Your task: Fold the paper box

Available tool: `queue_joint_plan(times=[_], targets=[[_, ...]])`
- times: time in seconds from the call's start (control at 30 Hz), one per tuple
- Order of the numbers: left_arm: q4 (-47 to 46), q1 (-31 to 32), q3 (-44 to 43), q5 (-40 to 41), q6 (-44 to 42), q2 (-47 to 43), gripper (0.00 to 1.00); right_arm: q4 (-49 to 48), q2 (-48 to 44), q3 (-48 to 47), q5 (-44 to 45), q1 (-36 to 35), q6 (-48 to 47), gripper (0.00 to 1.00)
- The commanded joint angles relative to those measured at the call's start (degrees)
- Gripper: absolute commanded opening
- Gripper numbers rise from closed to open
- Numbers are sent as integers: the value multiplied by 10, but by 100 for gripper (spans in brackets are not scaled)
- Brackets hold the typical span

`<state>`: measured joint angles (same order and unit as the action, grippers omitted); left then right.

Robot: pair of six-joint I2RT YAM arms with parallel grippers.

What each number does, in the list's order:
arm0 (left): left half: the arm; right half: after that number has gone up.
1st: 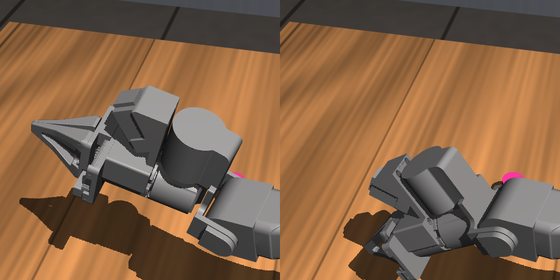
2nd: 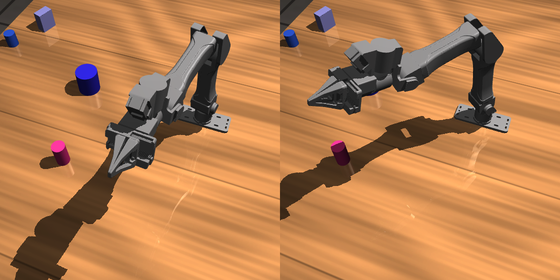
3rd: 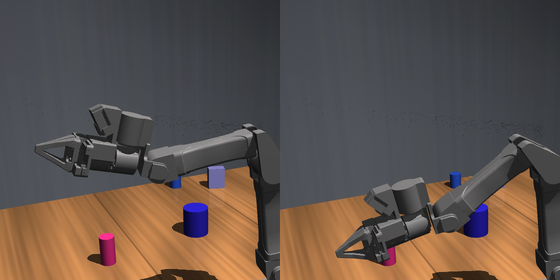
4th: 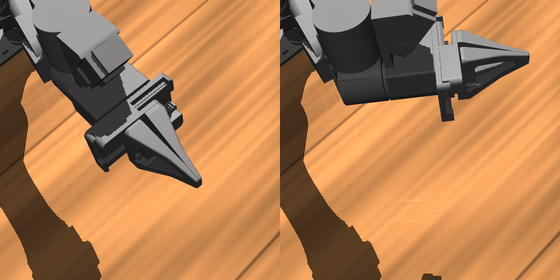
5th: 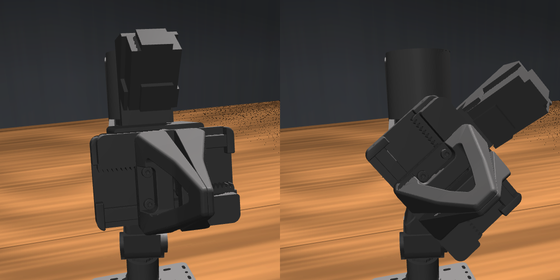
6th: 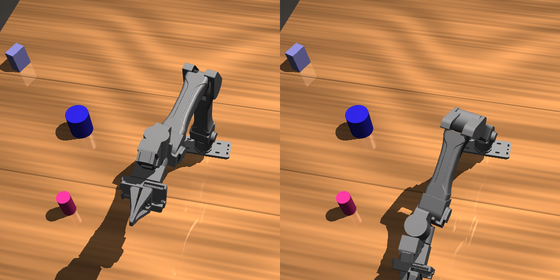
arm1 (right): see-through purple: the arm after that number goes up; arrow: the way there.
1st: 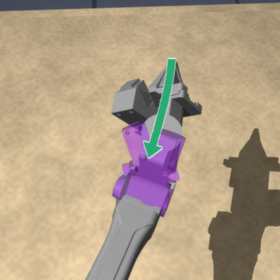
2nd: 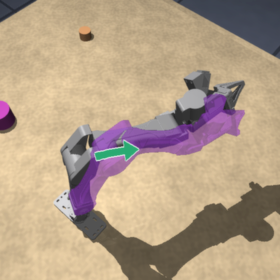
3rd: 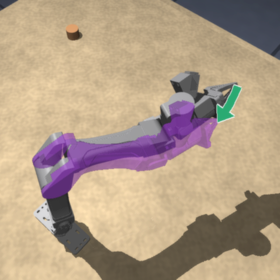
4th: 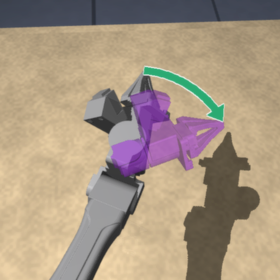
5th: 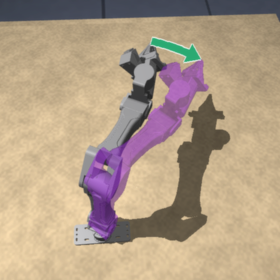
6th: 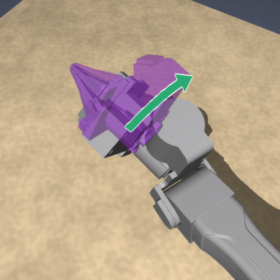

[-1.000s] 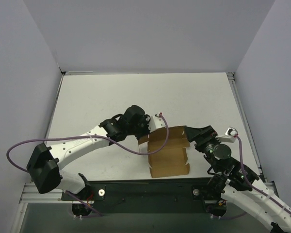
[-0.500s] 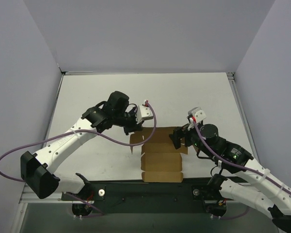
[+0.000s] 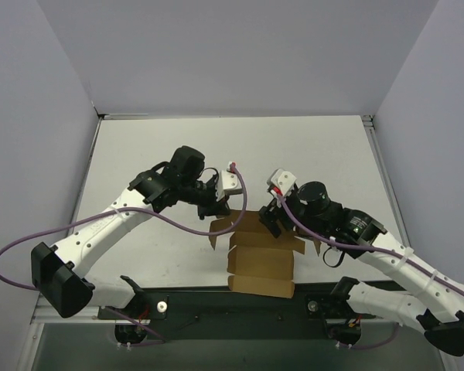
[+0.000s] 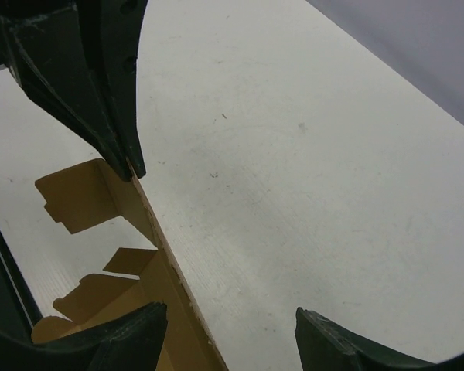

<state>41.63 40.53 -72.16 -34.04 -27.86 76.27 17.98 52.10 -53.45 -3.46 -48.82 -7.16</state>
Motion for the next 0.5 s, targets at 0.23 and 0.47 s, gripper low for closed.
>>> queue_joint_plan(times=[0.23,0.47], targets=[[-37,-2,-1,-22,10,-28,0,32,41,-38,-76,-3,-19,22],[-177,-2,54,112,89,-43,68,-7,10,24,-3,-3,52,0]])
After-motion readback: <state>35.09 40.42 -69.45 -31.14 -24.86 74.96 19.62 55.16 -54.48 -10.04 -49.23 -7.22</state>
